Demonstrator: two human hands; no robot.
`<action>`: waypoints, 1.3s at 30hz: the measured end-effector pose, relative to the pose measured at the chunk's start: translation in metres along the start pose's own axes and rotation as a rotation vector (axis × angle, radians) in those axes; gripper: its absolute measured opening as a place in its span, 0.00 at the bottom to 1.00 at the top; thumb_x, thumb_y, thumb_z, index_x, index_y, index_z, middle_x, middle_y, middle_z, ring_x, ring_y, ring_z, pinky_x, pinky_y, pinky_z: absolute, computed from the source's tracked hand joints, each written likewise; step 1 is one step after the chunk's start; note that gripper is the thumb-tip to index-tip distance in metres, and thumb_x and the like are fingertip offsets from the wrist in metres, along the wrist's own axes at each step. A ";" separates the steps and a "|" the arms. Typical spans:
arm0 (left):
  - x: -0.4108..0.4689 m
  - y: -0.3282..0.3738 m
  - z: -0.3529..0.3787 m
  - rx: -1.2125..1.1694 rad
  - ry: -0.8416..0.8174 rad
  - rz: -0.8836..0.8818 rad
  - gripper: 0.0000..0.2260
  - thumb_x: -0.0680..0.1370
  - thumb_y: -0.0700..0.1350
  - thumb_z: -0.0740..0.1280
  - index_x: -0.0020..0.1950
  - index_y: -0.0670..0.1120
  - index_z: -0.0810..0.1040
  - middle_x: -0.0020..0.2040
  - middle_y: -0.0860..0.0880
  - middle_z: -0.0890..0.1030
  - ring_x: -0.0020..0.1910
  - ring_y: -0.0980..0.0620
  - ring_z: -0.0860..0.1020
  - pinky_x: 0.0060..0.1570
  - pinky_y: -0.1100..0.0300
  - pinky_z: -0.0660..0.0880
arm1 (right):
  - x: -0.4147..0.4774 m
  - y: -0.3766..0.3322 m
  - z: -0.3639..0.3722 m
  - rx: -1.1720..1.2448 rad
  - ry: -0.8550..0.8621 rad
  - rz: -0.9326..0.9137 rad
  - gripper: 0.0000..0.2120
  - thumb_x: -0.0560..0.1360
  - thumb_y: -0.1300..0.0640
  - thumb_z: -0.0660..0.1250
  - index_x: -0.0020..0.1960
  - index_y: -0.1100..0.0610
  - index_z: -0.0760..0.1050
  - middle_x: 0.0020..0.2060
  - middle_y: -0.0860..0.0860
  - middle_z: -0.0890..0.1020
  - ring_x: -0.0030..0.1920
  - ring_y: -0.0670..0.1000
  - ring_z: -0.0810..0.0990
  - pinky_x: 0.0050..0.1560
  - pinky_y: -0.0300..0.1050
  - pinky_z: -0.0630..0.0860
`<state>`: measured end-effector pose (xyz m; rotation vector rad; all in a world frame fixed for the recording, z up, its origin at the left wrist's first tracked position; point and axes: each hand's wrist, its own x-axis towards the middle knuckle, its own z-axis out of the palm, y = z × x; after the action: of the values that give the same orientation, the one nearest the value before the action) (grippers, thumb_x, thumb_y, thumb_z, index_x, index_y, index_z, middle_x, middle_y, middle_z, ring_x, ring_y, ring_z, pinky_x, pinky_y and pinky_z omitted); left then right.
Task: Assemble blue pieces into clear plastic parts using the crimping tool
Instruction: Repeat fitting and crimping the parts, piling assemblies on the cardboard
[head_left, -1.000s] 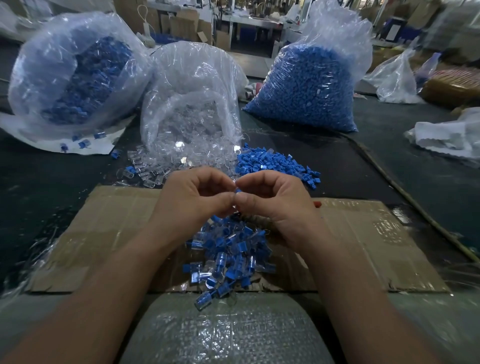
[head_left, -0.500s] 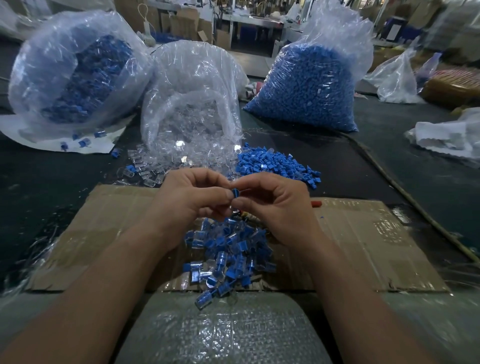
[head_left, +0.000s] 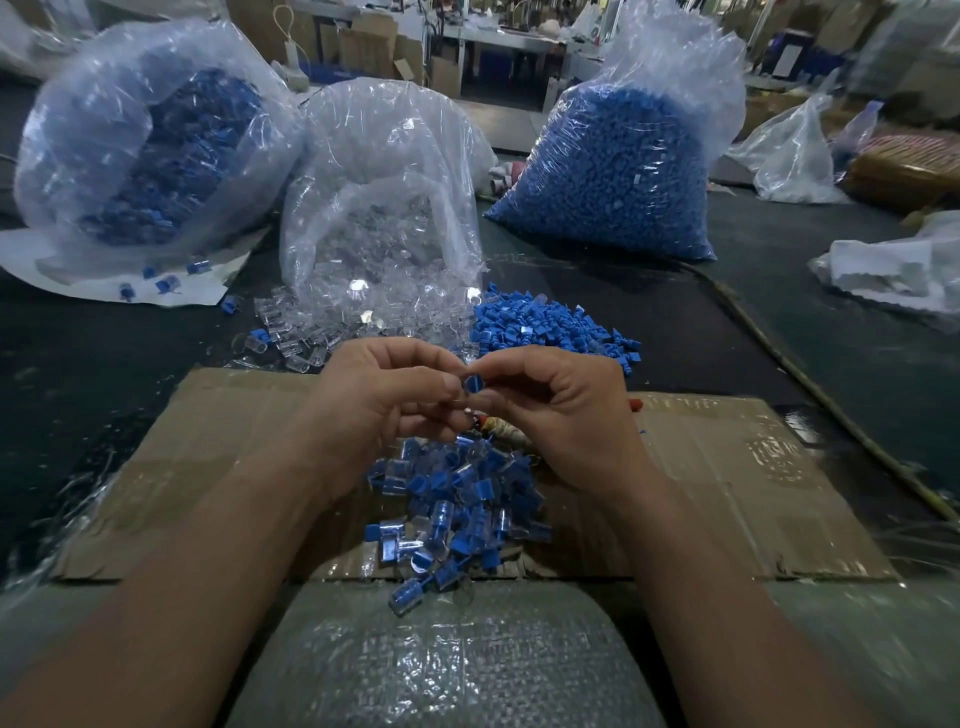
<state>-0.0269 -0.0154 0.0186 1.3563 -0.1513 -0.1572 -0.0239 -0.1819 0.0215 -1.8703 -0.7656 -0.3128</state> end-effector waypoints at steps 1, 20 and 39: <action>0.000 0.000 0.000 0.008 -0.002 0.006 0.04 0.60 0.39 0.70 0.32 0.46 0.83 0.31 0.44 0.82 0.27 0.51 0.80 0.26 0.64 0.76 | 0.000 0.001 0.000 0.002 0.000 -0.004 0.16 0.67 0.67 0.72 0.50 0.50 0.77 0.39 0.37 0.79 0.41 0.36 0.80 0.43 0.28 0.74; 0.006 -0.007 -0.010 0.023 0.125 0.073 0.05 0.72 0.32 0.63 0.41 0.42 0.75 0.30 0.51 0.80 0.30 0.55 0.80 0.30 0.66 0.76 | 0.004 0.024 -0.049 -0.371 0.001 0.514 0.11 0.68 0.51 0.73 0.49 0.46 0.77 0.38 0.37 0.76 0.39 0.35 0.74 0.36 0.27 0.68; 0.008 -0.009 -0.010 0.053 0.151 0.083 0.06 0.73 0.32 0.63 0.41 0.42 0.75 0.29 0.52 0.80 0.29 0.56 0.79 0.27 0.66 0.74 | 0.006 0.017 -0.036 -0.783 -0.452 0.590 0.17 0.66 0.50 0.71 0.55 0.46 0.74 0.40 0.42 0.68 0.46 0.47 0.69 0.41 0.43 0.68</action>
<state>-0.0171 -0.0092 0.0075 1.4066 -0.0853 0.0195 -0.0041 -0.2159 0.0277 -2.8622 -0.3452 0.2431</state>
